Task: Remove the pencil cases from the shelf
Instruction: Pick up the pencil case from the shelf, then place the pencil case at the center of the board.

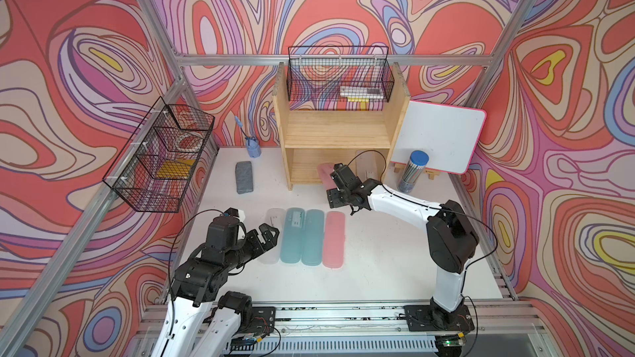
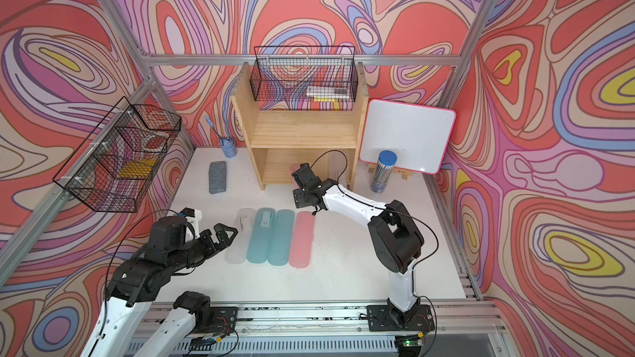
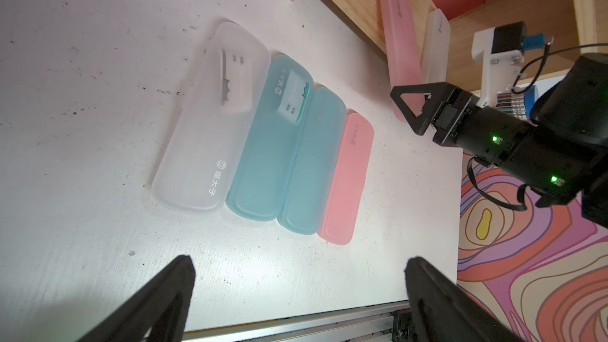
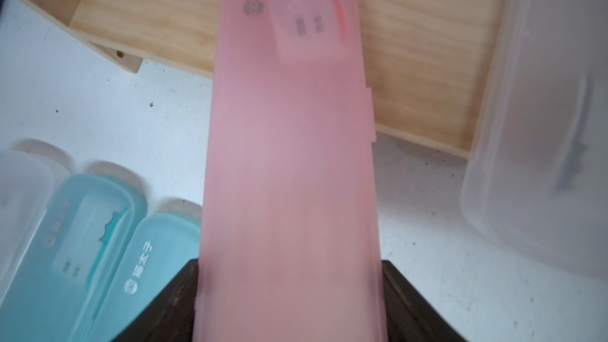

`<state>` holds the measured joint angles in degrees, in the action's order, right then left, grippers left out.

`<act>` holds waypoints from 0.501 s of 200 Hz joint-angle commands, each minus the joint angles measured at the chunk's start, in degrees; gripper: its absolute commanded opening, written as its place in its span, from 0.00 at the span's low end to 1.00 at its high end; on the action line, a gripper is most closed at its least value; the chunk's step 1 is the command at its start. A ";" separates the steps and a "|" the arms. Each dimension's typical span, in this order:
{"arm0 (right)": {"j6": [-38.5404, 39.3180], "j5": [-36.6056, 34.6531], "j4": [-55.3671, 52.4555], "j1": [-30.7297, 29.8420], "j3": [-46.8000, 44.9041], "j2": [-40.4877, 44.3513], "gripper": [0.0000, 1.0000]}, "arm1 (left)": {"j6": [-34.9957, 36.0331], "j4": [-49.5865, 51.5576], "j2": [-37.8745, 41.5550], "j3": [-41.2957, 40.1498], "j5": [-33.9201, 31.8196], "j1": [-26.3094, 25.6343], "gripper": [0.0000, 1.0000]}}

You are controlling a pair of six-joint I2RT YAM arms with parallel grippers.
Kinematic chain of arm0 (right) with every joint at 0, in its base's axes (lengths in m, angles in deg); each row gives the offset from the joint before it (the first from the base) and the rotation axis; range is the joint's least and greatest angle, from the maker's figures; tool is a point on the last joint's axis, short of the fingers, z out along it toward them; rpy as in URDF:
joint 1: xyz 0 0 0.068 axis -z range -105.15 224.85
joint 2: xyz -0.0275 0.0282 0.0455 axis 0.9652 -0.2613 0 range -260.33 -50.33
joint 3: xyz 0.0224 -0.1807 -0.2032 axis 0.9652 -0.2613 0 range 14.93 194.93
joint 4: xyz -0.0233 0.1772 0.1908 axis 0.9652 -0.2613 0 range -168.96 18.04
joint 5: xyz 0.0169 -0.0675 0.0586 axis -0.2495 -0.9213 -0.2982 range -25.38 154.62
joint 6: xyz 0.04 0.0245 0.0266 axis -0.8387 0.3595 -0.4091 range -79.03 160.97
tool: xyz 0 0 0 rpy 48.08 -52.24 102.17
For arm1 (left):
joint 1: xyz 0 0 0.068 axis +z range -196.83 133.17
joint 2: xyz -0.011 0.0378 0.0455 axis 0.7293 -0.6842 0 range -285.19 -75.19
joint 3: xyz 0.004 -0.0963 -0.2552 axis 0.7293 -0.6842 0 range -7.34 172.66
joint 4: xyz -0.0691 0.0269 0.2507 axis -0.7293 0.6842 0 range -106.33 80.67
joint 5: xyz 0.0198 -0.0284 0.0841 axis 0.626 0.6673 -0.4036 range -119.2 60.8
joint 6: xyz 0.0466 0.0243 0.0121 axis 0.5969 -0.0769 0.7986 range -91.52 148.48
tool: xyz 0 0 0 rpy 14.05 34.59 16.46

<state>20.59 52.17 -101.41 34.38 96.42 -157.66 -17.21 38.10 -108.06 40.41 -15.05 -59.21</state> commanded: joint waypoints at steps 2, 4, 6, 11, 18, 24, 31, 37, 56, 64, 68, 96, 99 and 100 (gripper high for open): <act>-3.91 -2.55 -0.02 -1.31 -3.98 5.36 0.67 | -0.10 -0.78 0.83 -0.73 0.24 0.24 0.99; -4.19 -2.64 -0.06 -1.42 -4.42 5.44 0.67 | -0.10 -0.74 0.88 -0.73 0.37 0.25 0.99; -4.46 -2.71 -0.08 -1.49 -4.88 6.25 0.67 | -0.10 -0.74 0.87 -0.77 0.35 0.25 0.99; -5.09 -2.83 -0.16 -1.77 -5.96 7.89 0.67 | -0.03 -0.76 0.91 -0.73 0.53 0.25 0.99; -5.87 -3.19 -0.30 -2.17 -7.38 9.39 0.67 | 0.07 -0.73 0.99 -0.73 0.84 0.25 0.99; -6.40 -3.53 -0.42 -2.58 -8.70 10.67 0.67 | 0.21 -0.73 0.97 -0.64 0.95 0.25 0.99; -7.09 -3.99 -0.71 -3.08 -10.23 12.18 0.67 | 0.40 -0.65 0.97 -0.64 1.13 0.25 0.99; -7.68 -4.25 -0.98 -3.52 -11.49 13.41 0.67 | 0.56 -0.58 1.08 -0.64 1.27 0.25 0.99; -10.26 -4.99 -1.56 -5.14 -15.60 17.01 0.67 | 0.95 -0.47 1.05 -0.57 1.51 0.25 0.99; -11.95 -5.30 -1.88 -5.84 -17.47 18.68 0.67 | 1.11 -0.32 1.05 -0.60 1.58 0.24 0.99; -12.81 -5.51 -1.99 -6.27 -18.41 19.60 0.67 | 1.13 -0.30 1.05 -0.57 1.61 0.25 0.99; -18.75 -7.74 -2.91 -9.68 -24.78 25.15 0.67 | 1.09 -0.43 1.27 -1.06 2.08 0.25 0.99; -19.34 -8.03 -3.09 -10.05 -25.33 25.60 0.67 | 1.05 -0.46 1.30 -1.12 2.13 0.24 0.99; -19.56 -8.12 -3.12 -10.19 -25.55 25.77 0.67 | 1.05 -0.51 1.31 -1.14 2.16 0.25 0.99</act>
<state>8.06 47.65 -103.44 26.73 74.63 -135.91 -16.95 38.12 -107.49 40.19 -13.87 -59.21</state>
